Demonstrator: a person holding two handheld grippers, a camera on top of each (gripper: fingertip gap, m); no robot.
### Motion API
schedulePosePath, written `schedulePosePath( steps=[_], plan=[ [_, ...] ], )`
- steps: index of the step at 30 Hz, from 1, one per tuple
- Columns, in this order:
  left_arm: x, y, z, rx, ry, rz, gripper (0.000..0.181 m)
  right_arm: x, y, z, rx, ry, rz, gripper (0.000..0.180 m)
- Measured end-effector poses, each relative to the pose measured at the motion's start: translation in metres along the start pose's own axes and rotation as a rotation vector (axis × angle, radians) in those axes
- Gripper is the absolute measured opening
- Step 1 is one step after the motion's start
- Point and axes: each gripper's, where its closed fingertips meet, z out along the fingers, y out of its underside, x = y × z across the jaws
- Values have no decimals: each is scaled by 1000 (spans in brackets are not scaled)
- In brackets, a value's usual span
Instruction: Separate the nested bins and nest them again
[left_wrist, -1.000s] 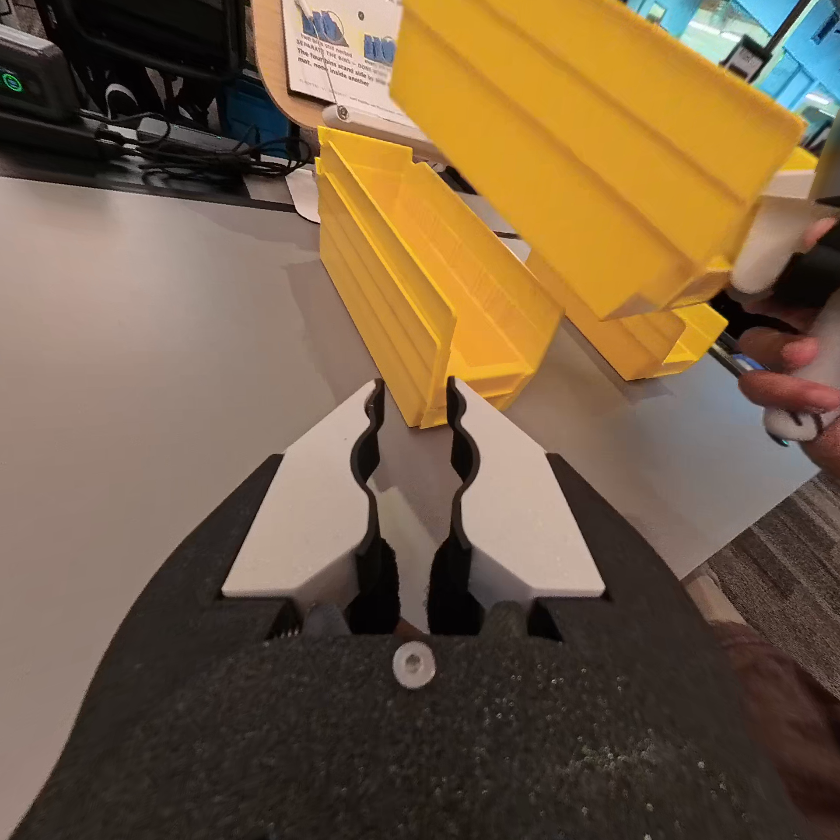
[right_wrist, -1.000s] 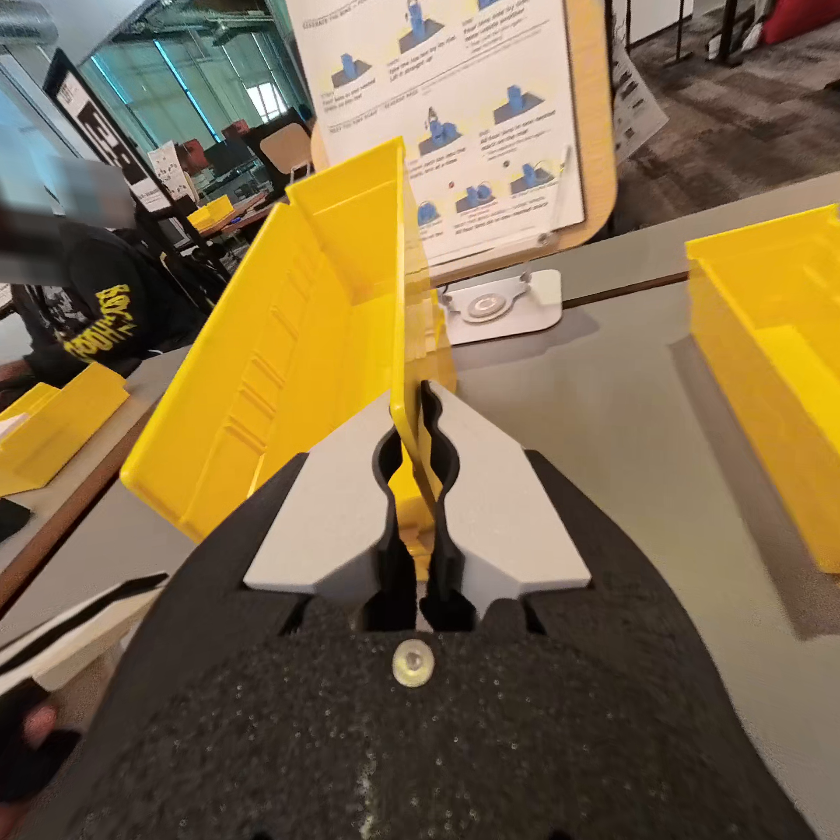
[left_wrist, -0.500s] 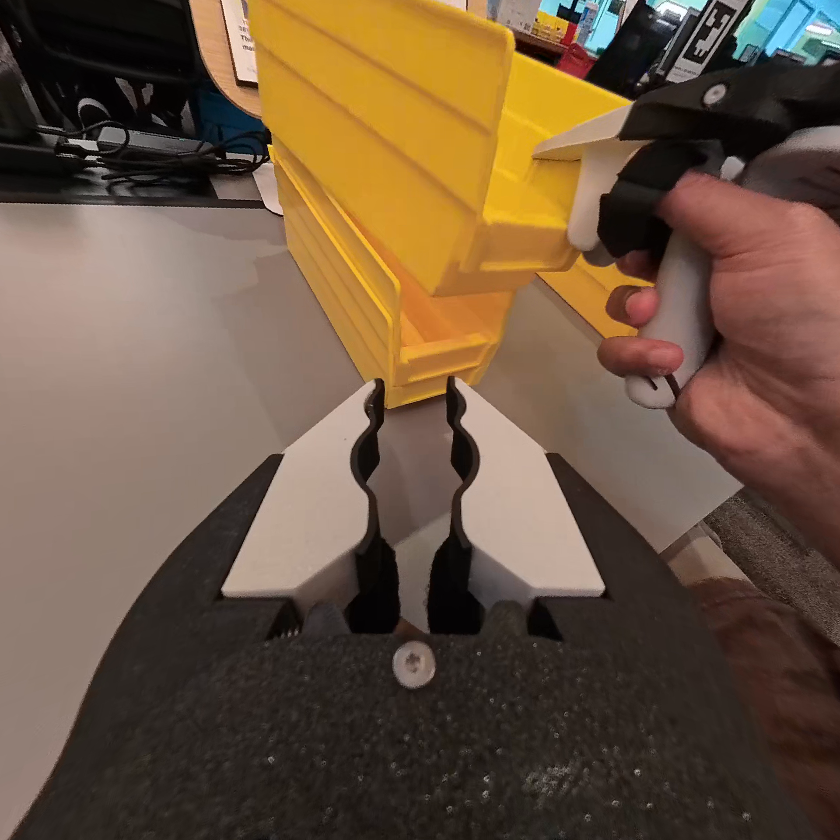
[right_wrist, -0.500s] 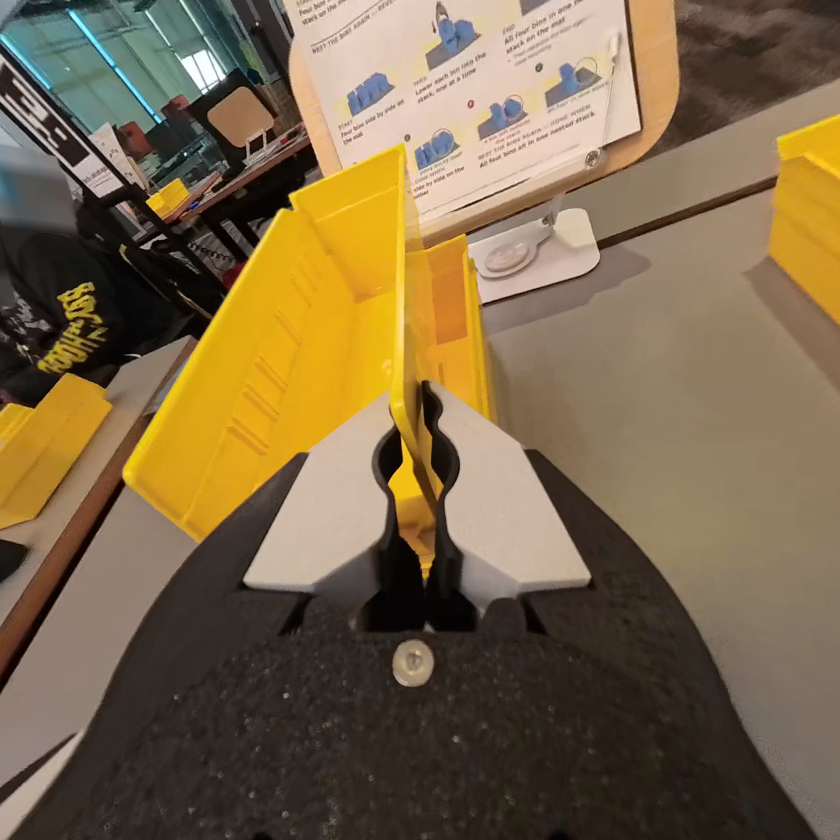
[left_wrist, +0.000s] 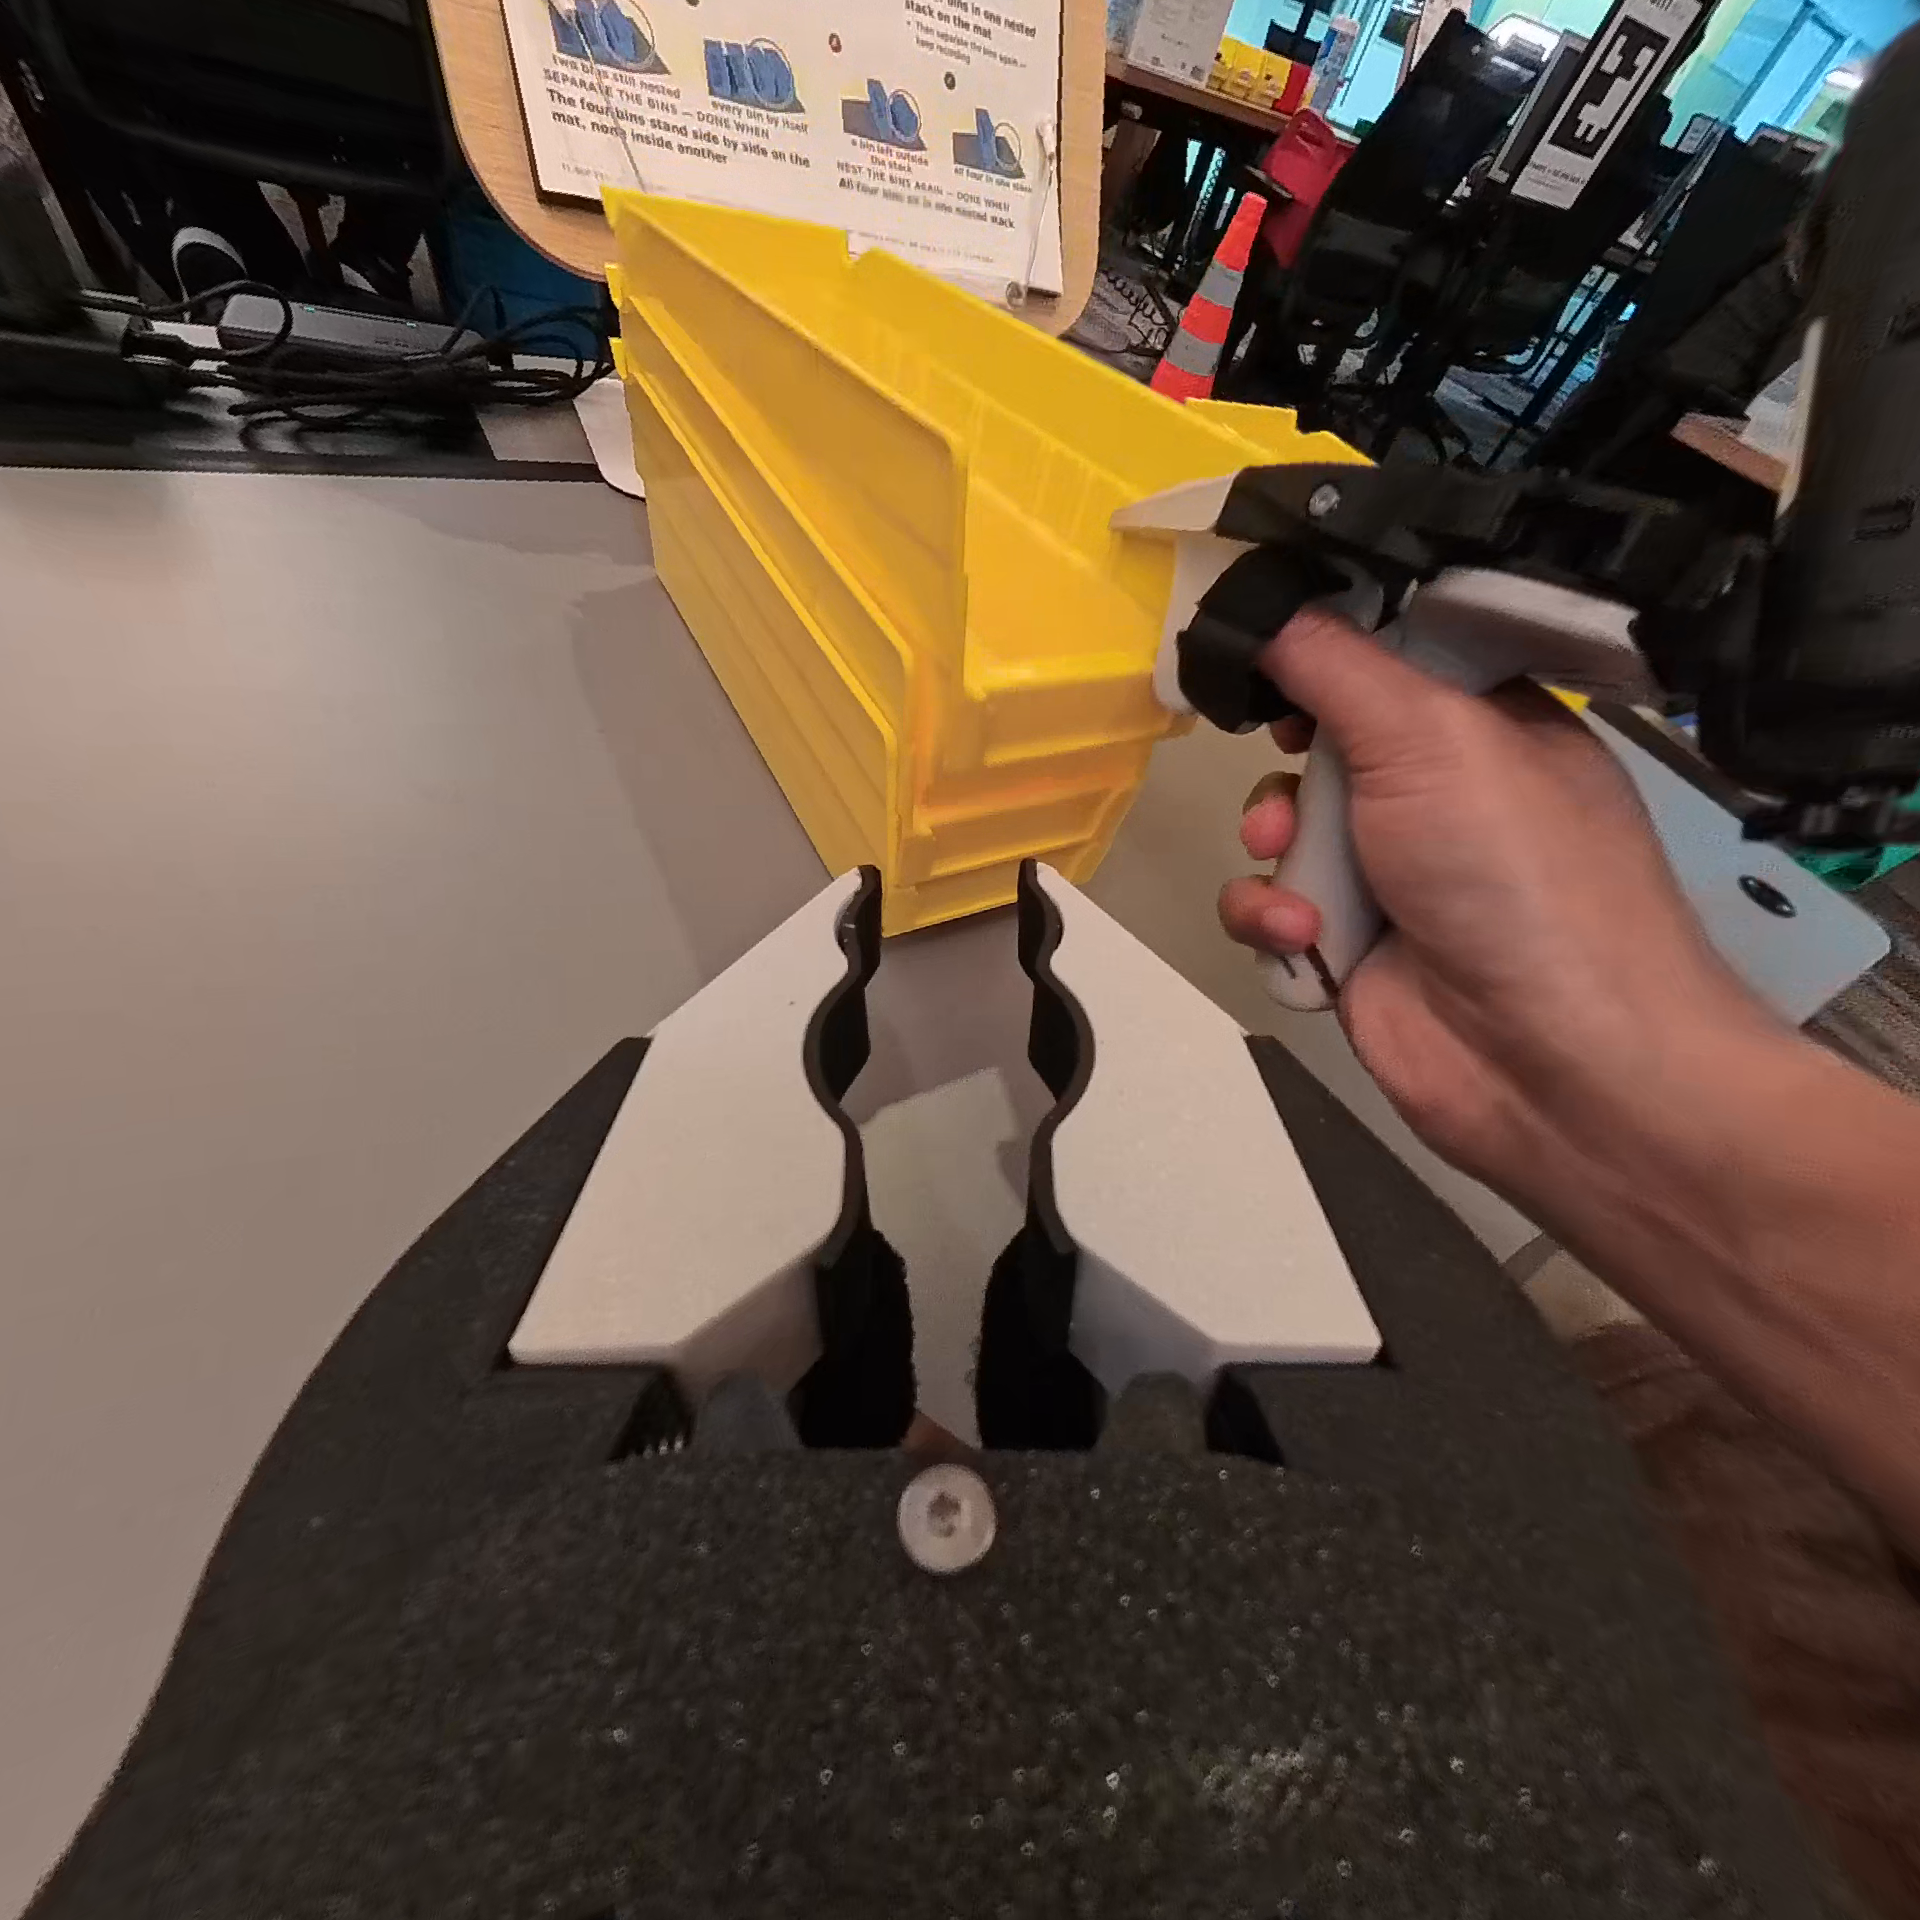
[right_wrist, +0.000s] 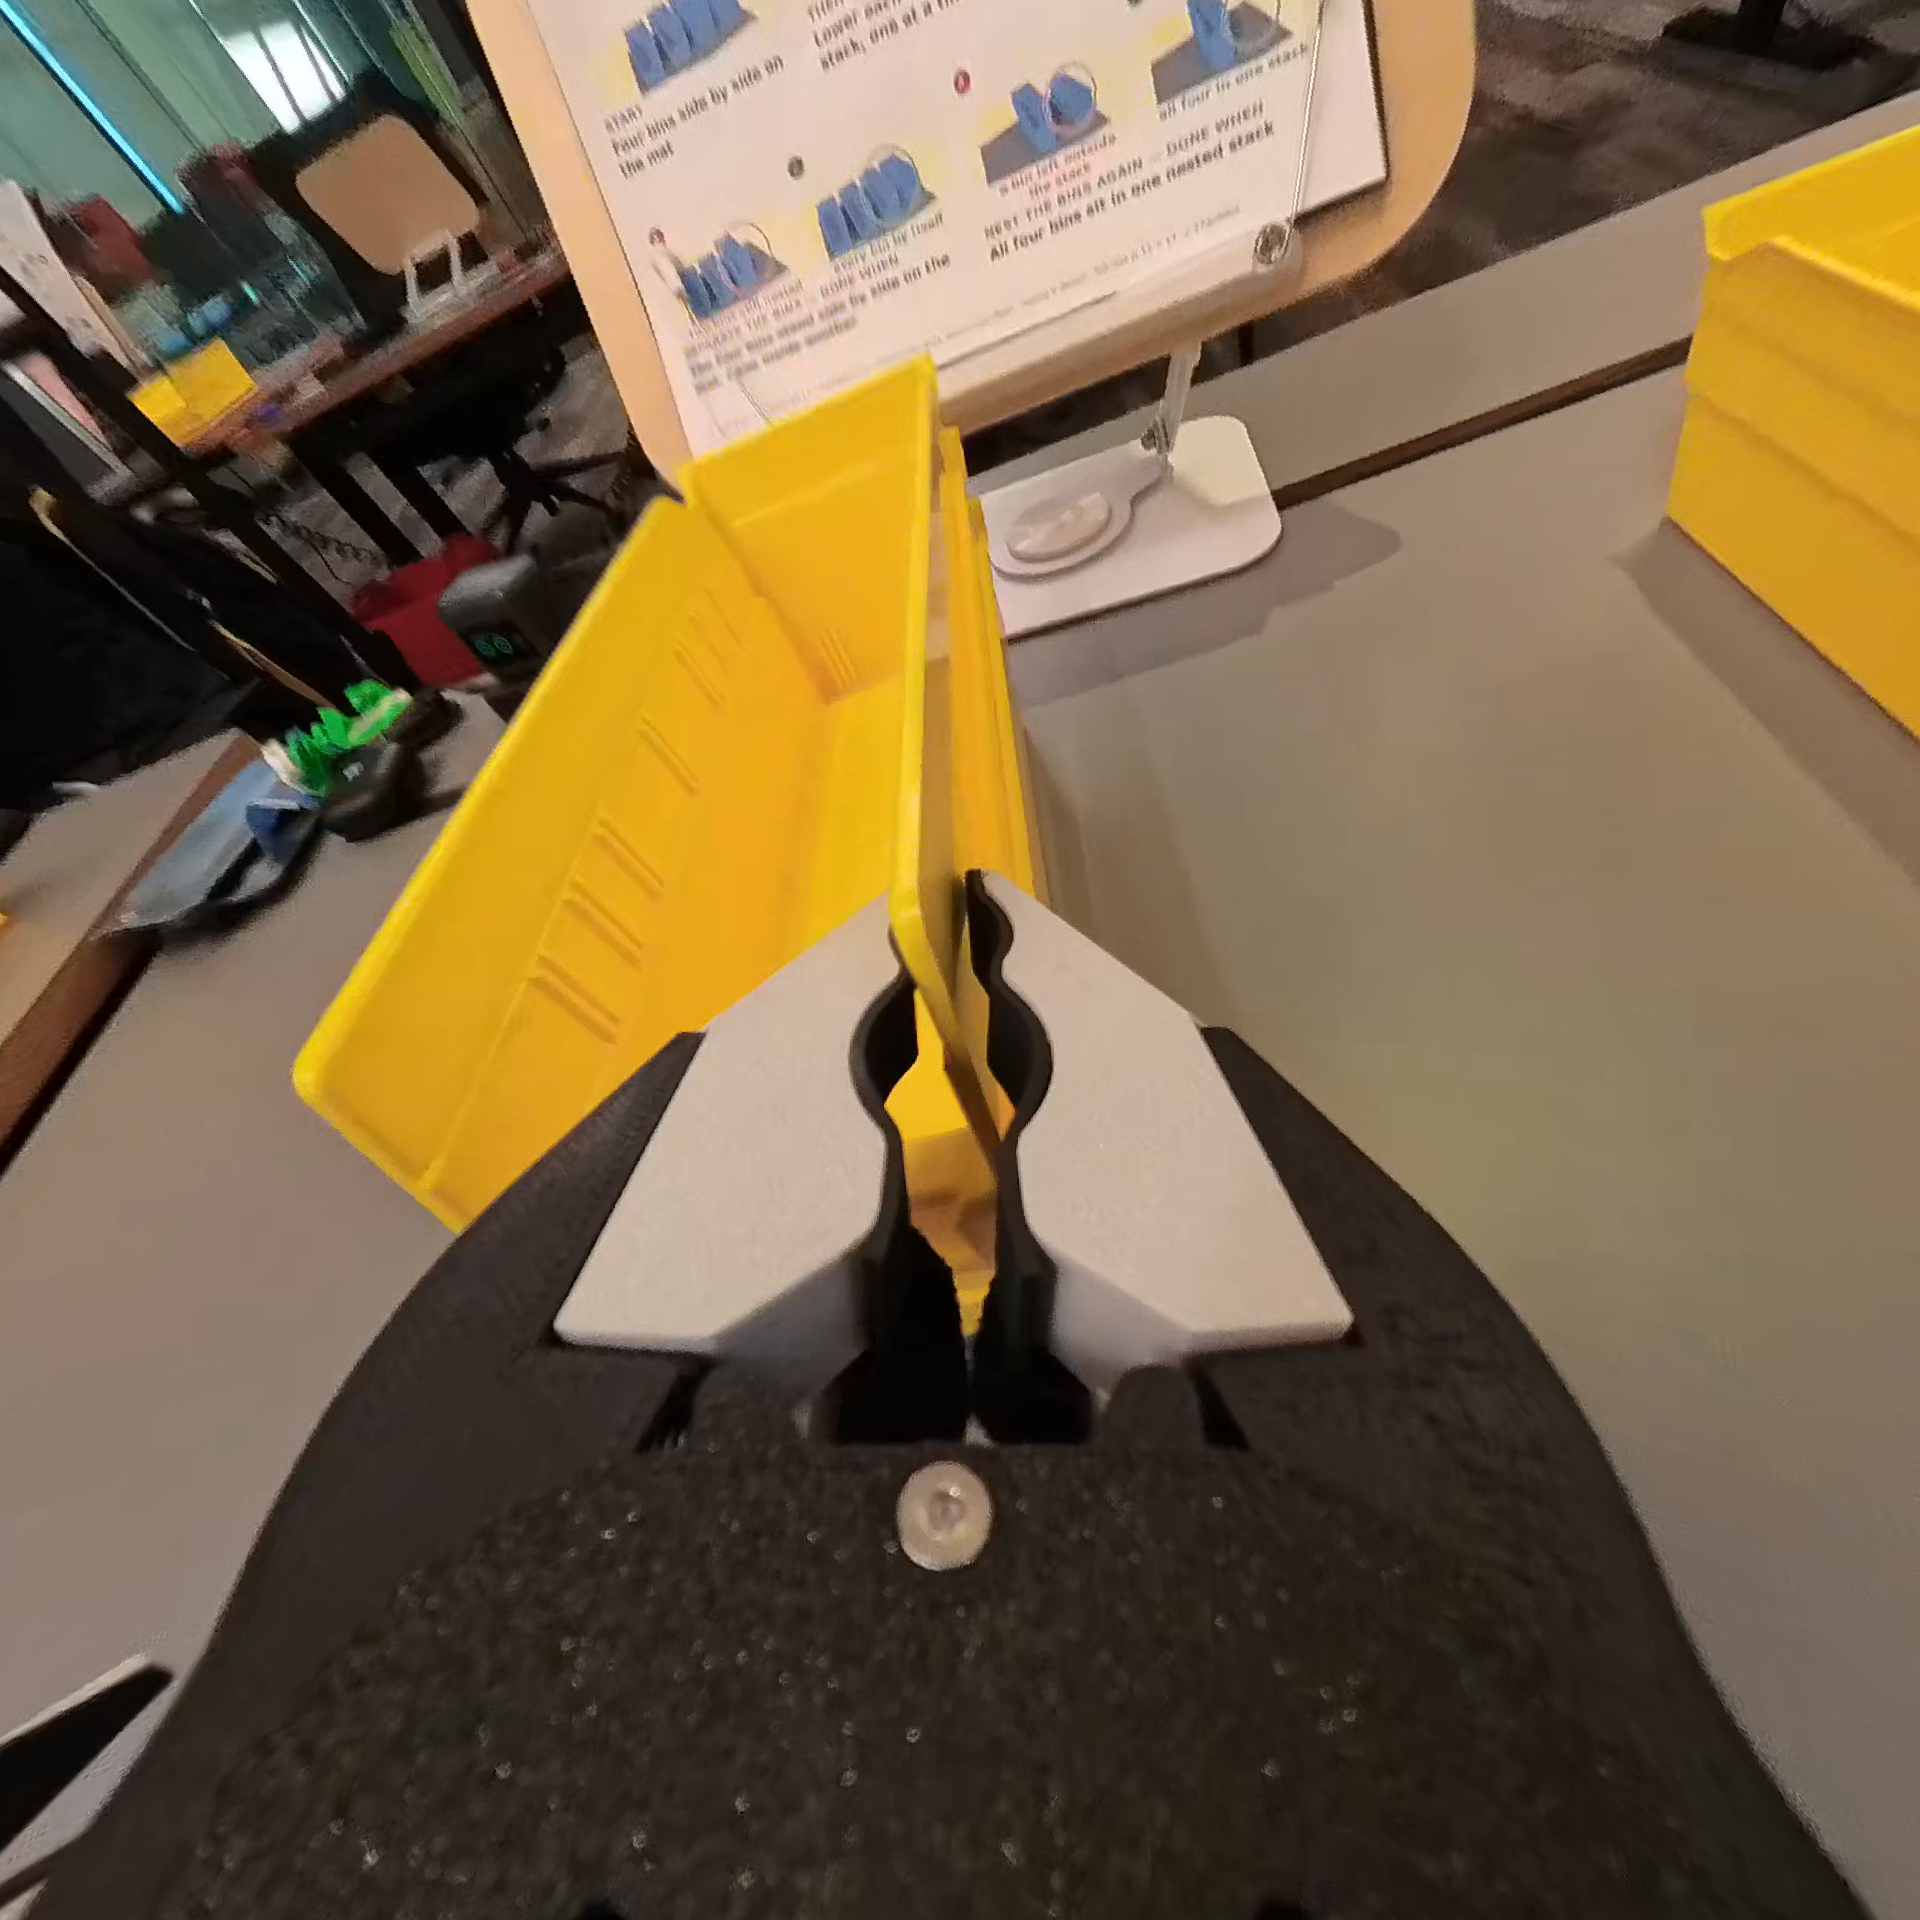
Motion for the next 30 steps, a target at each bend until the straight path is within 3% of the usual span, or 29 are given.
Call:
schedulePosePath(
  steps=[6,20,30],
  plan=[
    [-1,1,1,-5,4,-3,24,-2,-15,-3,148,65,-226,5],
    [0,1,1,-6,7,6,23,-2,-20,0,245,7,-135,2],
    [-1,1,1,-7,16,-17,23,0,-10,8,192,13,-259,1]
  ],
)
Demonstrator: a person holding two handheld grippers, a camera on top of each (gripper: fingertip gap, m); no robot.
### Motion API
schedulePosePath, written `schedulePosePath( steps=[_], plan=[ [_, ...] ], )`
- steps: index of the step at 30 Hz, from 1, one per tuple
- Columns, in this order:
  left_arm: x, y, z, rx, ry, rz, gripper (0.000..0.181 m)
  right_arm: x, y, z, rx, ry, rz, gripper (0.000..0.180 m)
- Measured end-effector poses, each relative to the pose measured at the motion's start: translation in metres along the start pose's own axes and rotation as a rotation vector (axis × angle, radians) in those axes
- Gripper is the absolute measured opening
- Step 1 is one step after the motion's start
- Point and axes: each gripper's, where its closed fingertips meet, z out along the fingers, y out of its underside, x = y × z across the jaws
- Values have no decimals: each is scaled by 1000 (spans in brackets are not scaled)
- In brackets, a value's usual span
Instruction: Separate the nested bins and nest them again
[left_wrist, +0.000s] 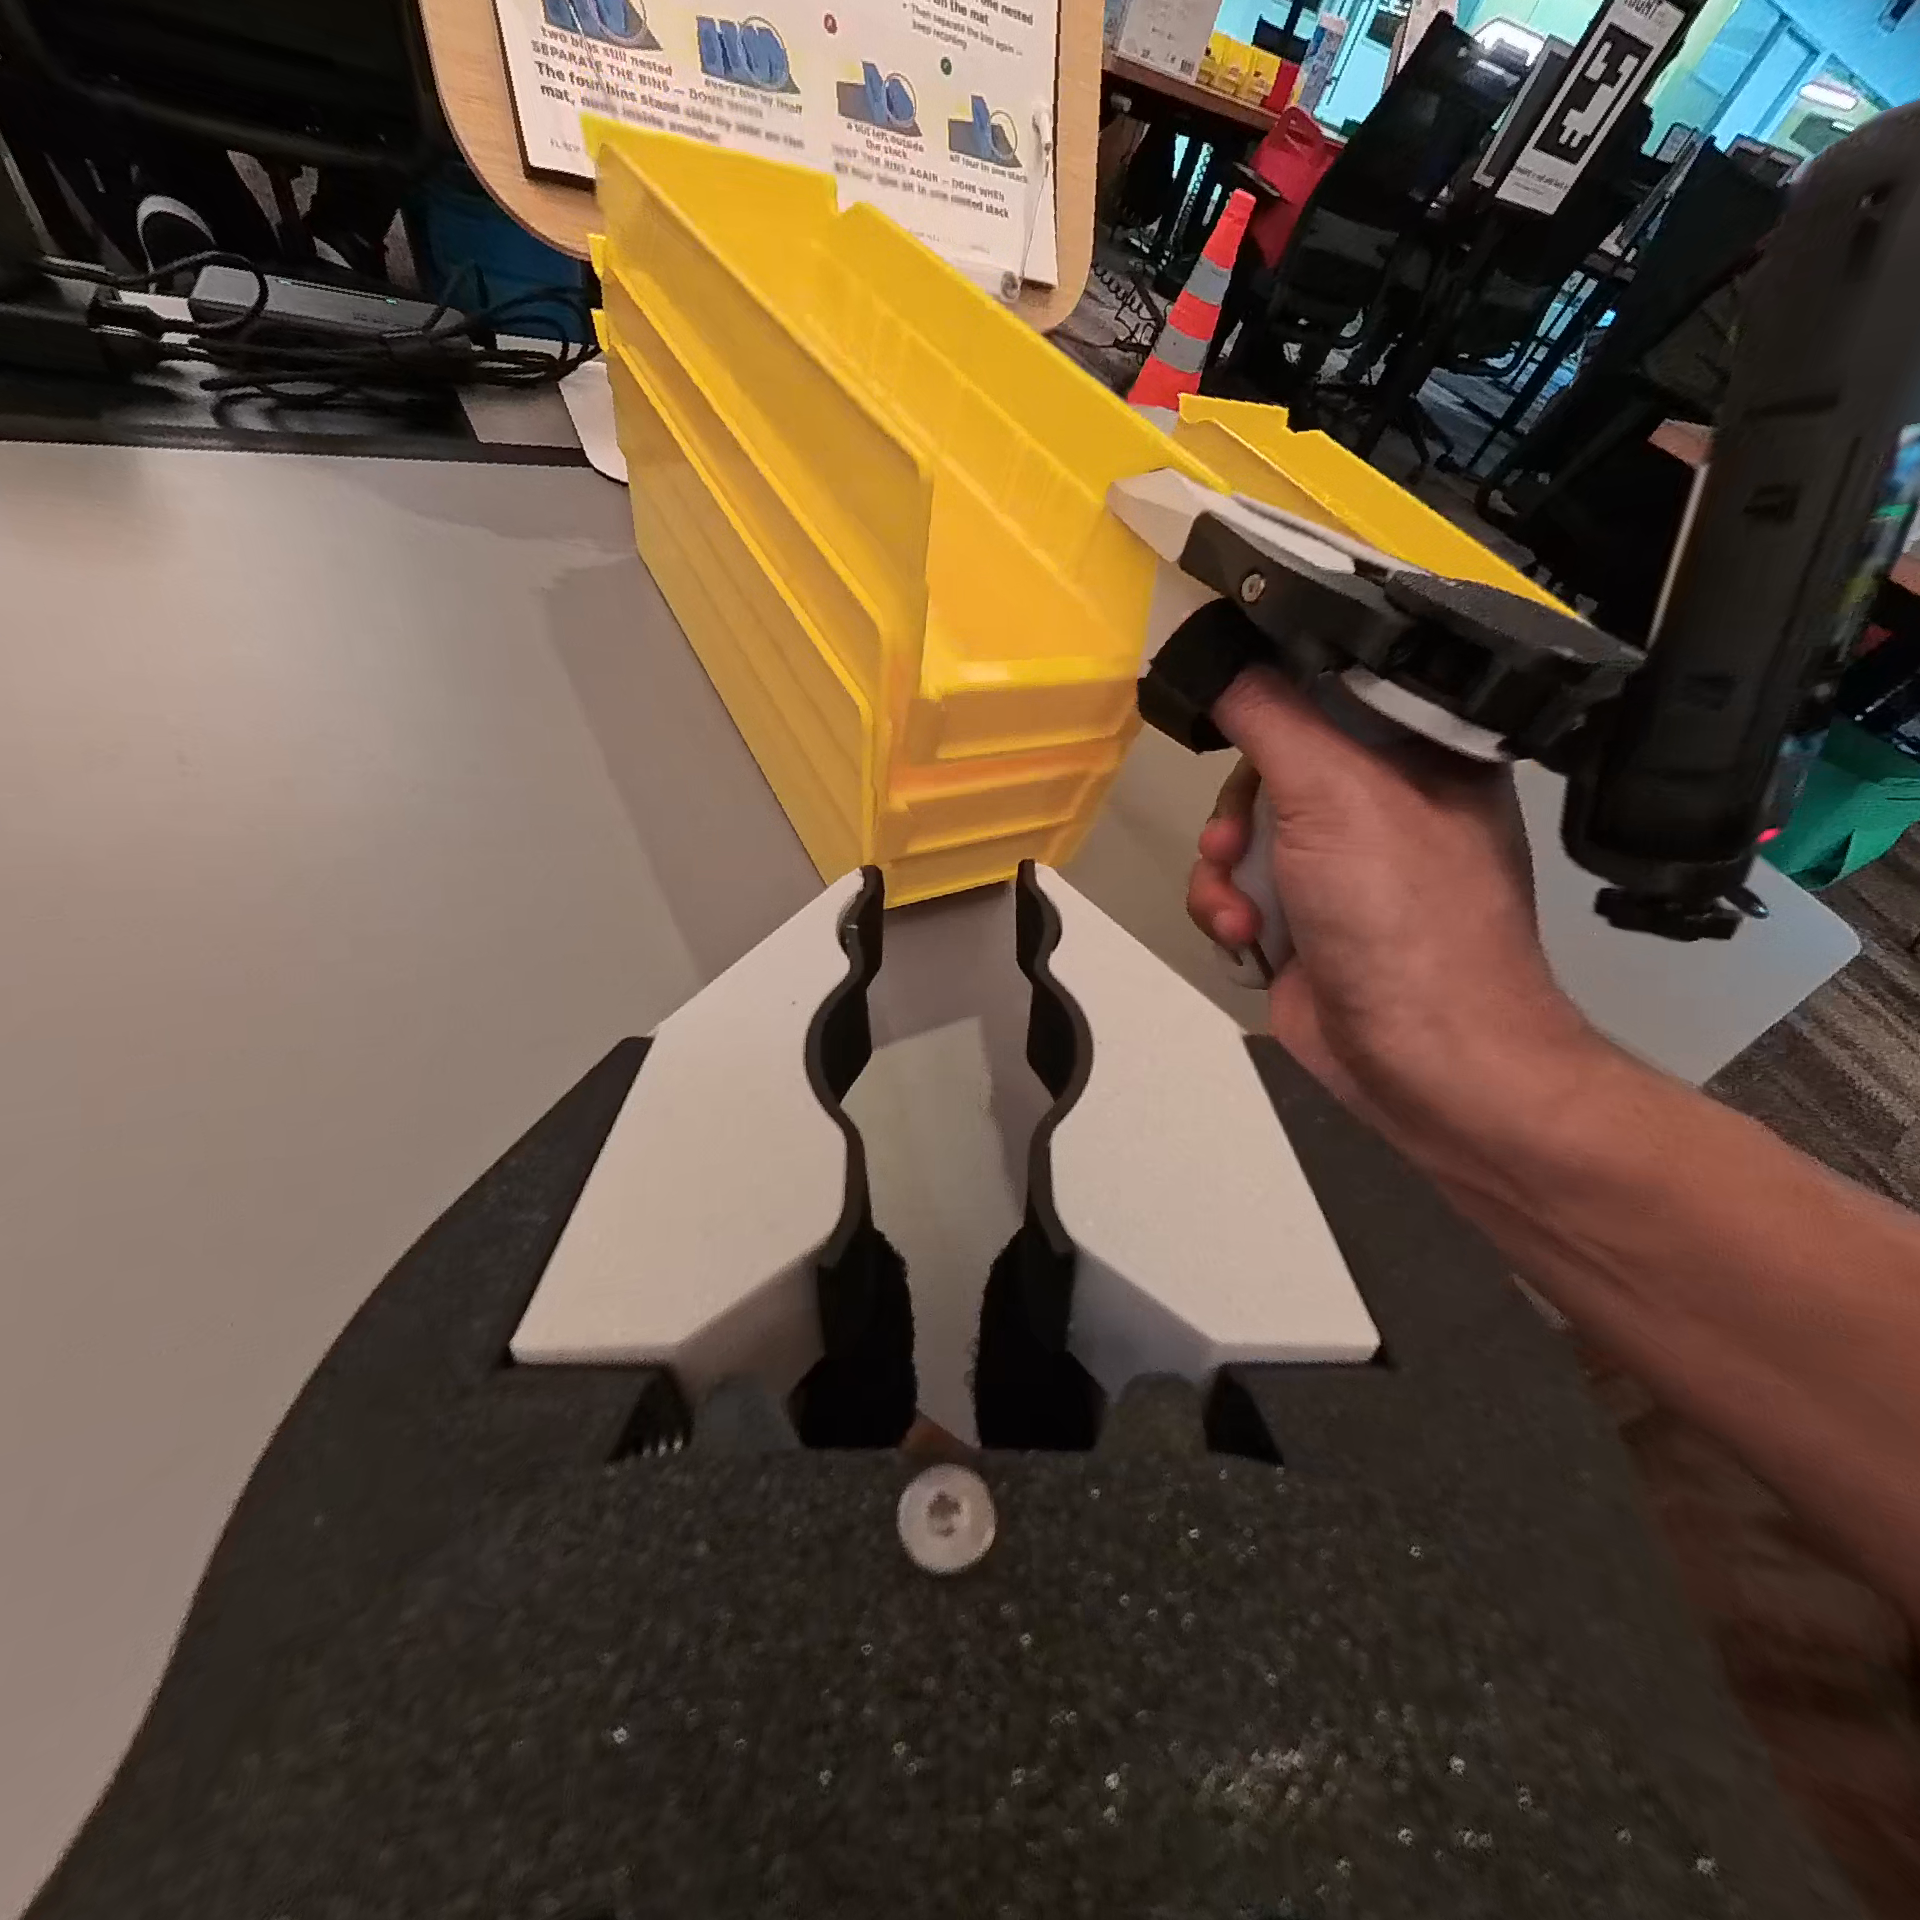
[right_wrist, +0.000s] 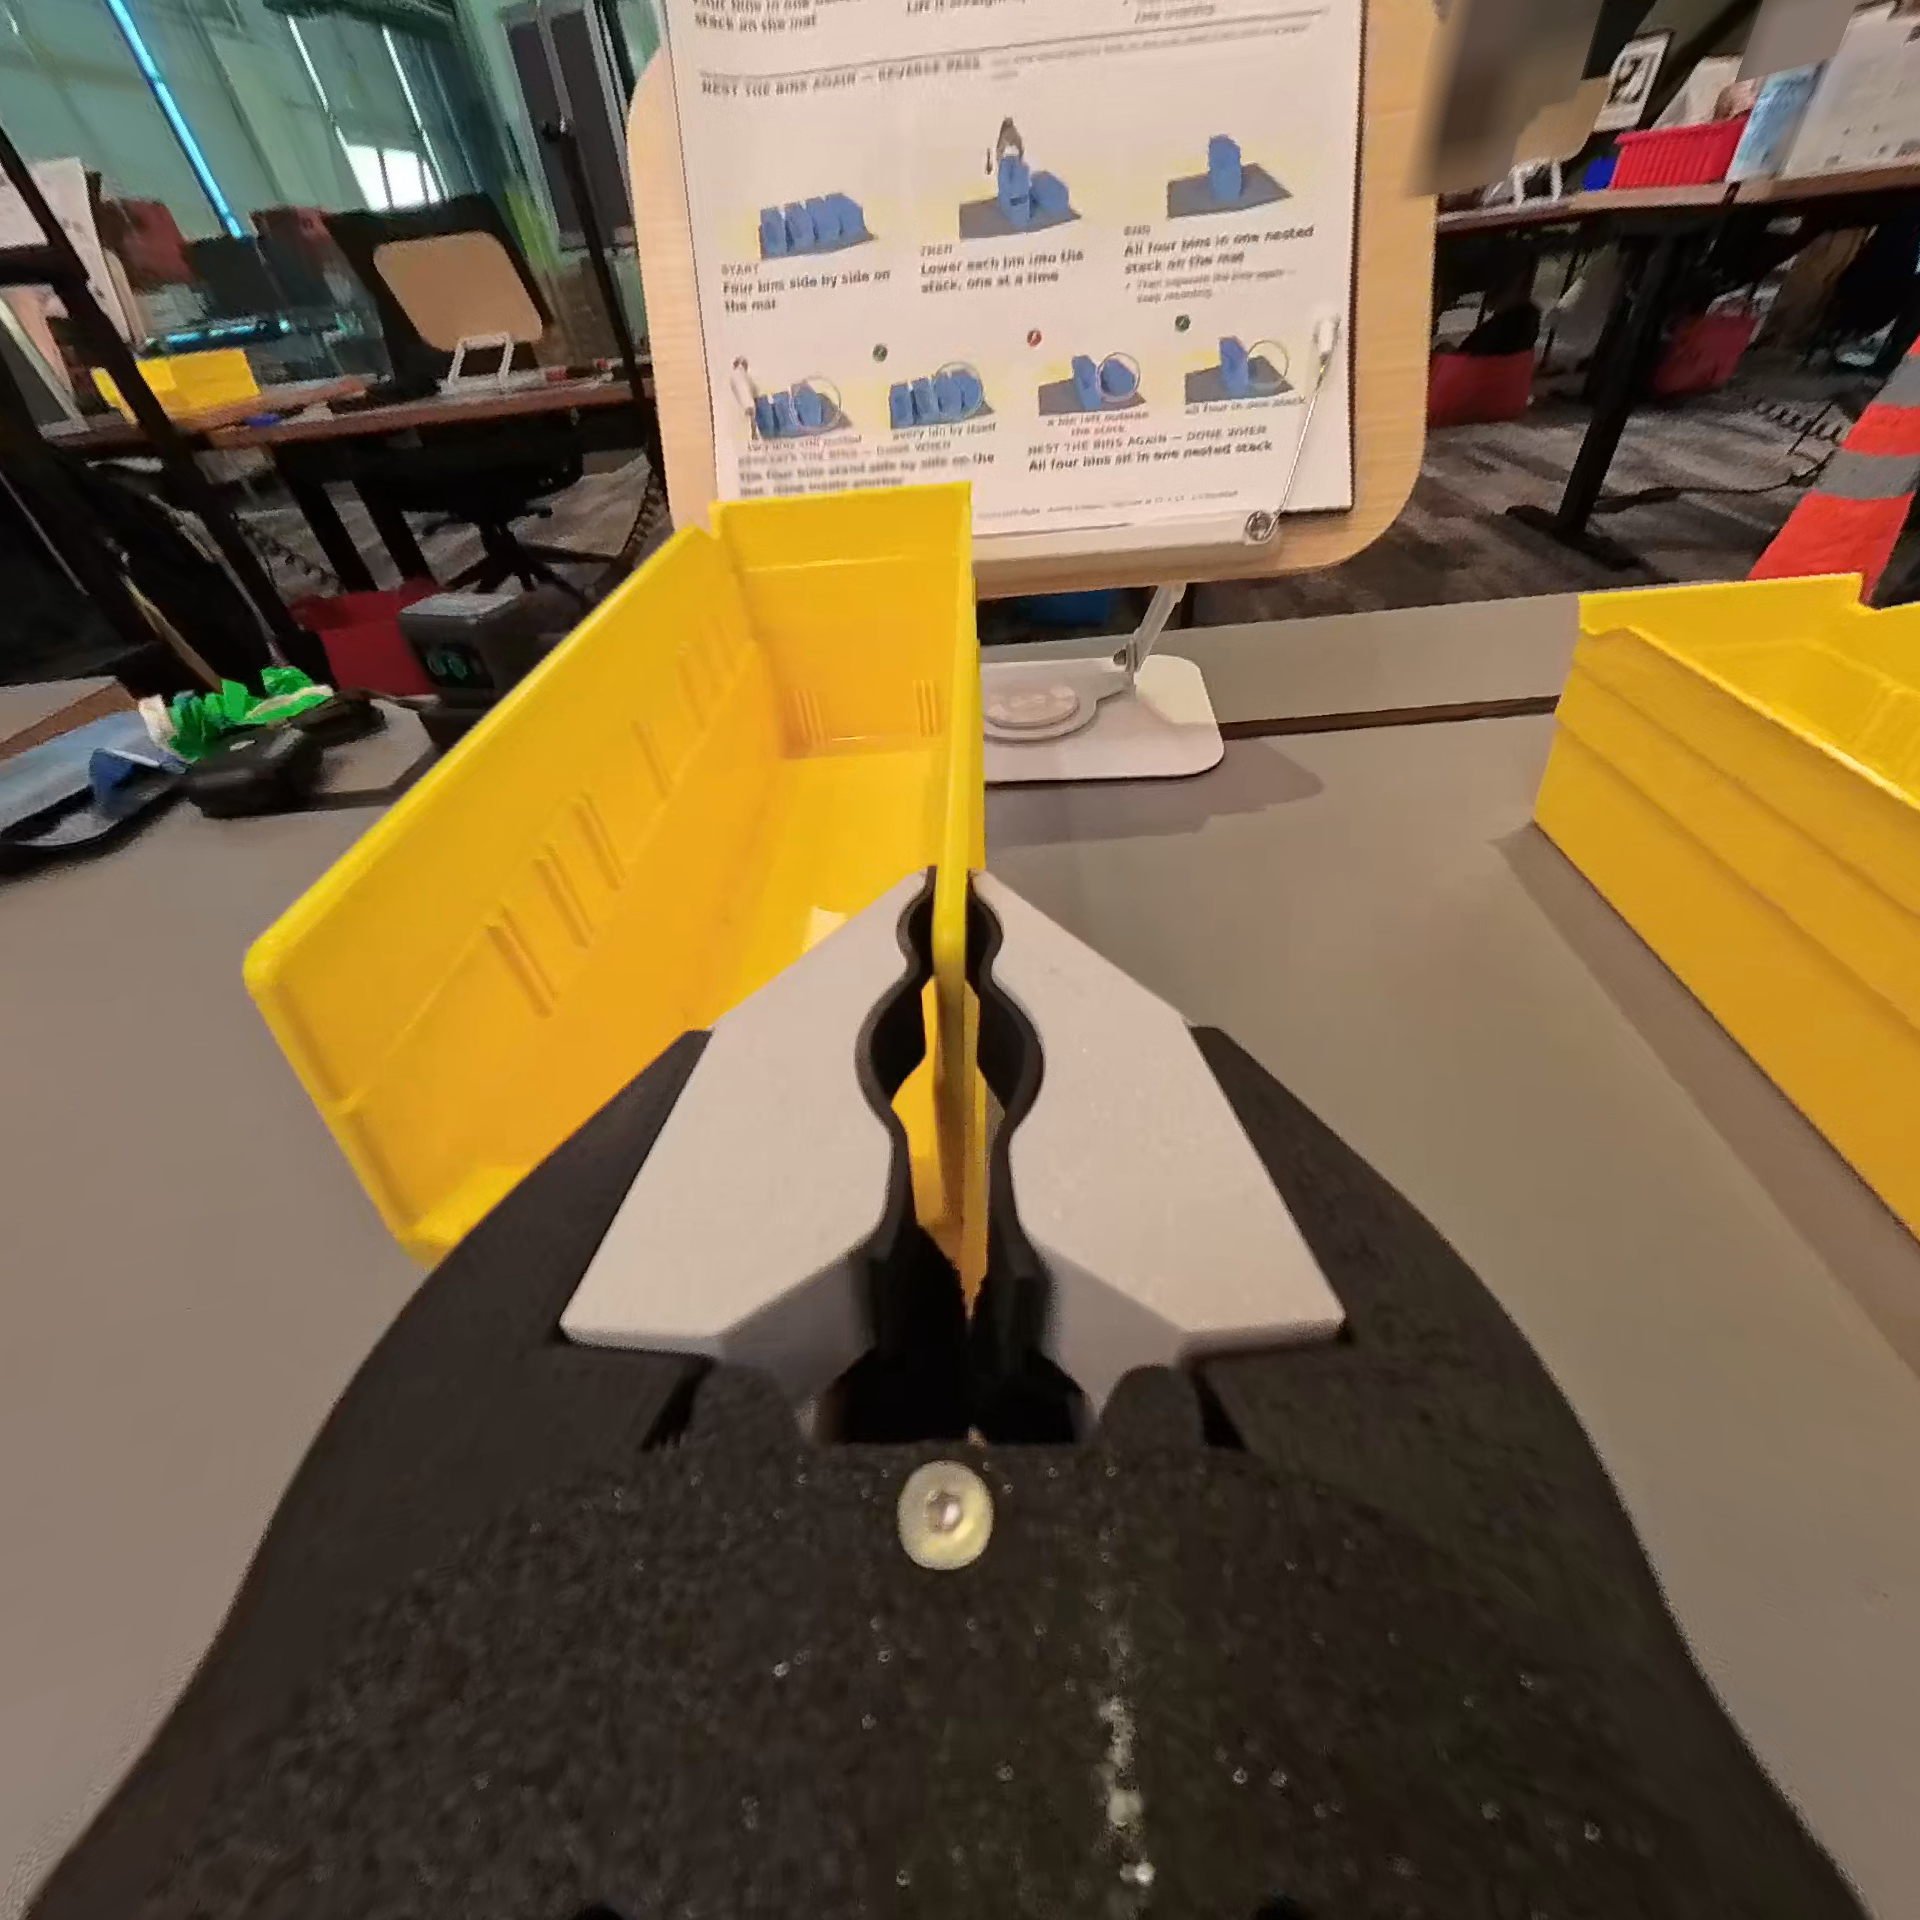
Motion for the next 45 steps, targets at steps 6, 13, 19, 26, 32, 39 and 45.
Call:
schedulePosePath(
  steps=[6,13,19,26,32,39,45],
  plan=[
    [1,1,1,-6,9,-8,23,9,8,-6,-71,10,-46,1],
    [2,1,1,-8,6,4,23,9,12,-1,-171,-6,-57,1],
    [-1,1,1,-7,7,-11,23,12,13,-9,-204,-63,-38,1],
    [0,1,1,-8,6,-4,23,-6,15,-35,-192,-261,-4,38],
    [-6,2,0,-12,11,-36,23,57,-39,-81,-130,-368,75,53],
    [-5,3,3,-20,8,-25,23,315,-23,-67,-190,121,-73,57],
    [-2,8,10,-42,3,3,23,355,28,-40,-278,63,-17,57]
  ],
)
